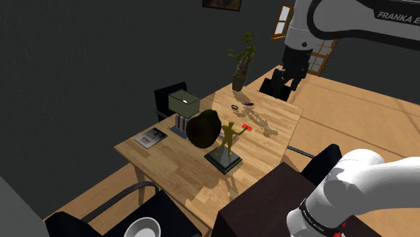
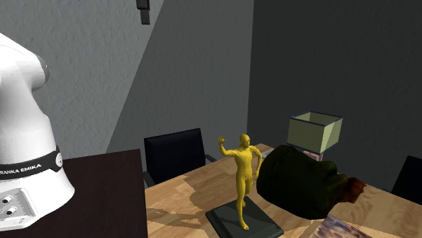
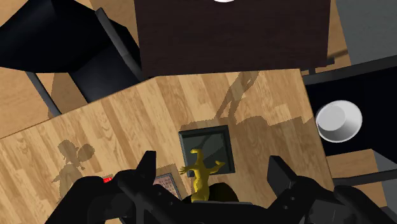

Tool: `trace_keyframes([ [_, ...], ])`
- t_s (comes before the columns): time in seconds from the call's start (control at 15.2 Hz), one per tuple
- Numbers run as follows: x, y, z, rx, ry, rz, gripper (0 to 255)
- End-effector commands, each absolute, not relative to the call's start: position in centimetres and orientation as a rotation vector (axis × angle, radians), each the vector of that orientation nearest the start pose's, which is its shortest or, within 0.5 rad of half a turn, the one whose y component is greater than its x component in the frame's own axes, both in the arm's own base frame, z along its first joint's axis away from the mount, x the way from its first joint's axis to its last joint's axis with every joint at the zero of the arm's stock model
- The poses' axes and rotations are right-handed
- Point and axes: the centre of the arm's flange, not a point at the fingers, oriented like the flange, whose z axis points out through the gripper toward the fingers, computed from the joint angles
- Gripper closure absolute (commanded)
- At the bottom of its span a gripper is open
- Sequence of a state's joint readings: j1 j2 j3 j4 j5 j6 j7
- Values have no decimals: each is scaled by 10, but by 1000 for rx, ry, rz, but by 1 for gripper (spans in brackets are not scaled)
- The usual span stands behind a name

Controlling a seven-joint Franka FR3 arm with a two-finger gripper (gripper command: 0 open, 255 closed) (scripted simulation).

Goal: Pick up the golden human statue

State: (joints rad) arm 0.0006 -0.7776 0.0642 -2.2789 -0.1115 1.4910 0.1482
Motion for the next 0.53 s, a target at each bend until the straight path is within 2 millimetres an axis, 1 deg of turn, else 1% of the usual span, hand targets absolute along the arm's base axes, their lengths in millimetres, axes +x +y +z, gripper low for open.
trace_keyframes([
  [0.0, 301, 14, 618, -3293, 182, -7, 0],
  [0.46, 359, -9, 549, -3246, 270, -15, 0],
])
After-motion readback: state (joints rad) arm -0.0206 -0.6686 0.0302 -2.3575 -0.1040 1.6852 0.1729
